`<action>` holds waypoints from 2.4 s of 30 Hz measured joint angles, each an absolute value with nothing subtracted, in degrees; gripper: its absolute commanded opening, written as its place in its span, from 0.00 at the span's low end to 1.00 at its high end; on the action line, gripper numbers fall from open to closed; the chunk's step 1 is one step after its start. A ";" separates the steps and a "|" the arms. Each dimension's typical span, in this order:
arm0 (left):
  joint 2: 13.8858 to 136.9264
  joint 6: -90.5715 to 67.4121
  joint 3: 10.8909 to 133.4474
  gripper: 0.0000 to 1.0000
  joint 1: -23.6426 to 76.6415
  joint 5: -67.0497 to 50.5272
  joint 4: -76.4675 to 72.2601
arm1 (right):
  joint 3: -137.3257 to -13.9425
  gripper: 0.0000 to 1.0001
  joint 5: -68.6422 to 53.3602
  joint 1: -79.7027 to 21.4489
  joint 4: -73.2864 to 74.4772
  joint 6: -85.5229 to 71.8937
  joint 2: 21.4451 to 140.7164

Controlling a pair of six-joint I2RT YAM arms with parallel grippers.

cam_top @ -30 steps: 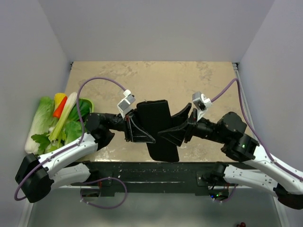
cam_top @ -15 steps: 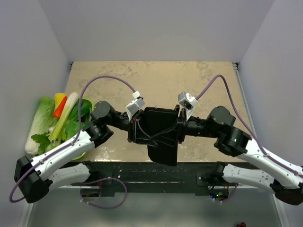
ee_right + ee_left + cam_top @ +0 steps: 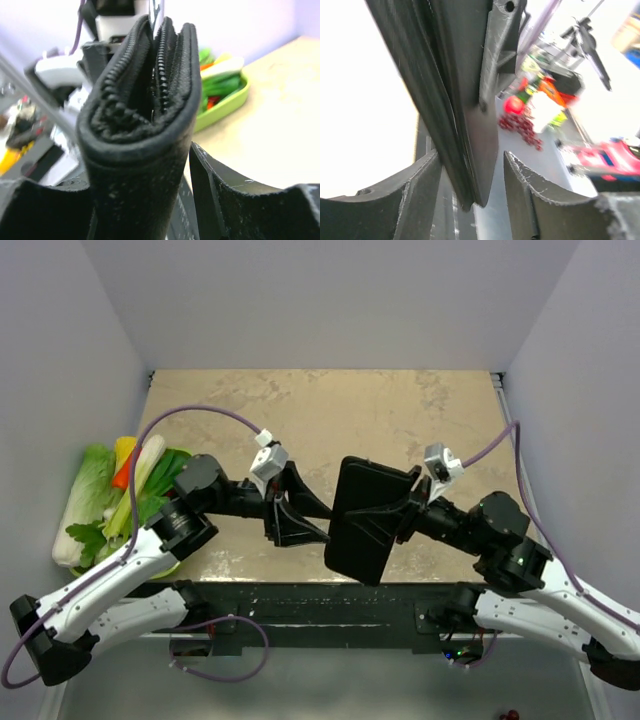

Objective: Sort the hair-cutting tools
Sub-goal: Zip the hairdressing tool bag at the center of the board.

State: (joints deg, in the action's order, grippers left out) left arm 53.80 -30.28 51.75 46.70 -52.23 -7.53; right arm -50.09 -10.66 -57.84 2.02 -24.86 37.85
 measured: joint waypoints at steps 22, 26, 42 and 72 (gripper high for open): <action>36.67 -39.40 25.74 0.57 46.68 -27.68 -23.40 | -46.65 0.00 17.47 -57.63 -11.70 -20.40 36.99; 36.95 -44.40 19.33 0.59 46.68 -26.72 -34.98 | -49.30 0.00 18.59 -57.63 -13.39 -19.33 38.59; 56.23 -53.17 14.85 0.77 46.70 -30.72 -69.76 | -52.62 0.00 17.58 -57.63 -17.74 -24.45 42.00; 52.01 -17.39 32.10 0.78 59.64 0.51 -26.09 | -58.28 0.00 33.65 -57.69 -10.37 -26.68 52.97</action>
